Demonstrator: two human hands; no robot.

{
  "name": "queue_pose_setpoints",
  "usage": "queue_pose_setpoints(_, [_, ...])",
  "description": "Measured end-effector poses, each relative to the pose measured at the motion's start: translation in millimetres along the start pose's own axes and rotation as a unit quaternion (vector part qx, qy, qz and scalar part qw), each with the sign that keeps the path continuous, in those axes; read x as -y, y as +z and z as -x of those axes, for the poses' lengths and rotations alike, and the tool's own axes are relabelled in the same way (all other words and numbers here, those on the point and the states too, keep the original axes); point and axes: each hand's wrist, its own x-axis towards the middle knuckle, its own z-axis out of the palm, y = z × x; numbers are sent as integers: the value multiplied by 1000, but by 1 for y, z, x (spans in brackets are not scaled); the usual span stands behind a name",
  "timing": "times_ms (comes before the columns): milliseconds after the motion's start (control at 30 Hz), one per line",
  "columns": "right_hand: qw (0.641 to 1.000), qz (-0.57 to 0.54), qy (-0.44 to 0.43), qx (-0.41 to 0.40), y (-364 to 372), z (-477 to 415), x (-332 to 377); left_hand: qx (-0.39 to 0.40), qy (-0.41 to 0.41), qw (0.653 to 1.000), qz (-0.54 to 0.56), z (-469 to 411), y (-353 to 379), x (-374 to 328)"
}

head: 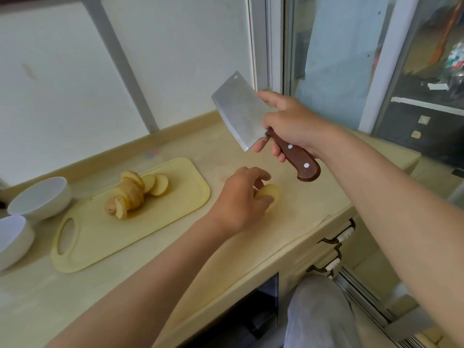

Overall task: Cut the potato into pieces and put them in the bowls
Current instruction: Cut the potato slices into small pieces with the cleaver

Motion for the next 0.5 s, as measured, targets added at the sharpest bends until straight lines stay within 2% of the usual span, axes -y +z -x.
queue_pose_setpoints(200, [1000, -15, 1, 8, 23, -13, 6, -90, -101, 979, 150, 15, -44, 18])
queue_pose_setpoints(500, [995, -21, -9, 102, 113, -33, 19, -238, -206, 933, 176, 60, -136, 78])
